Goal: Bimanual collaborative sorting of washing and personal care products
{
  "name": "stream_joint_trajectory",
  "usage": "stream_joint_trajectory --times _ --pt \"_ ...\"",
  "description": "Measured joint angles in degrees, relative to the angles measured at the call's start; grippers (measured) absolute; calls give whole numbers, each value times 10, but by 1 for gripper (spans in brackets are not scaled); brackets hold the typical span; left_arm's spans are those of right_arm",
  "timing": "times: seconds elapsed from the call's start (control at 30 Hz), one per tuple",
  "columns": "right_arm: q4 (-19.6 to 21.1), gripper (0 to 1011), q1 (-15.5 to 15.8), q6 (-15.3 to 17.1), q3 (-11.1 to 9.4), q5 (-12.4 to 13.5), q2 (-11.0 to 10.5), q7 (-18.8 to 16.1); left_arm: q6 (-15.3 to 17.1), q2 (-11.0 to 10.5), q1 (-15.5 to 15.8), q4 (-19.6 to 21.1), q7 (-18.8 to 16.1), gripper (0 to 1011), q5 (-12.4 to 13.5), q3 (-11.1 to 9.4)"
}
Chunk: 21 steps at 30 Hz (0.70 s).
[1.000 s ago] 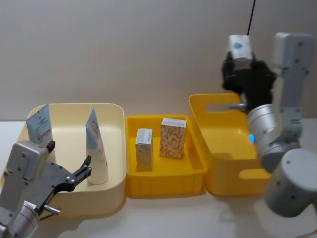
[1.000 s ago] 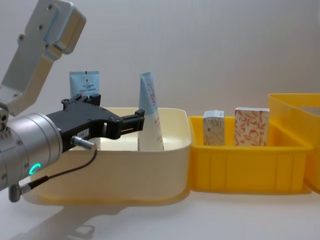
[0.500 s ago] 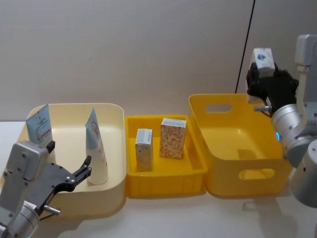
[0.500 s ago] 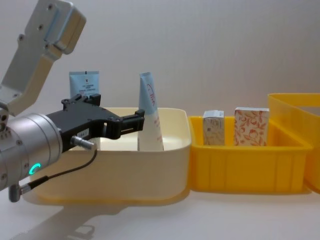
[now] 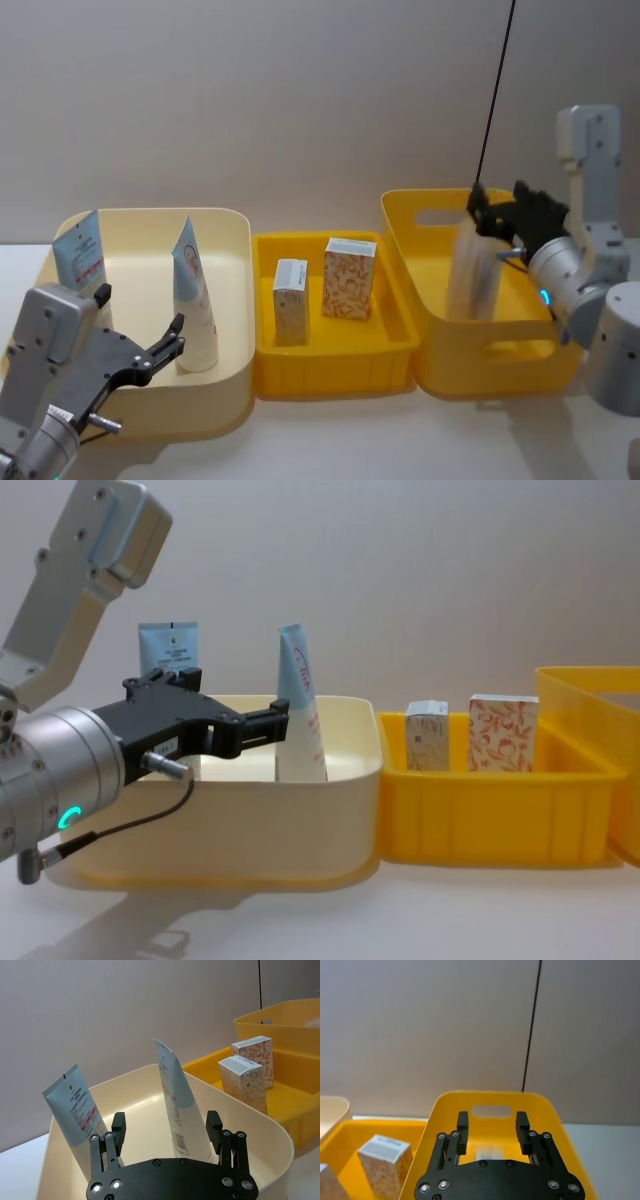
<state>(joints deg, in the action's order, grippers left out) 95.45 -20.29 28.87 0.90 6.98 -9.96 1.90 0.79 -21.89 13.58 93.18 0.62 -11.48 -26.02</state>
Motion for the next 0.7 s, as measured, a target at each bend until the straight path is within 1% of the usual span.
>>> stream_joint_trajectory --times 0.03,0.07,0.1,0.2,0.23,0.27,0.43,0.47,0.57,0.7 --pt "-4 556 -1 3 1 1 0 -3 0 0 0 0 0 1003 0 0" --pt "-12 626 -4 9 2 2 -1 -8 0 0 0 0 0 1003 0 0" --pt "-17 626 -5 12 3 3 -1 -11 0 0 0 0 0 1003 0 0" --pt "-33 741 -10 22 7 6 -2 -21 0 0 0 0 0 1003 0 0" --pt "-39 752 -12 26 8 7 -2 -25 0 0 0 0 0 1003 0 0" --pt "-41 816 -13 27 8 7 -2 -26 0 0 0 0 0 1003 0 0" --pt "-55 927 -18 37 11 10 -2 -35 0 0 0 0 0 1003 0 0" --pt "-59 978 -19 39 12 10 -2 -38 0 0 0 0 0 1003 0 0" --pt "-63 1001 -21 41 13 11 -2 -40 0 0 0 0 0 1002 0 0" --pt "-68 1001 -22 45 14 11 -3 -44 0 0 0 0 0 1003 0 0"
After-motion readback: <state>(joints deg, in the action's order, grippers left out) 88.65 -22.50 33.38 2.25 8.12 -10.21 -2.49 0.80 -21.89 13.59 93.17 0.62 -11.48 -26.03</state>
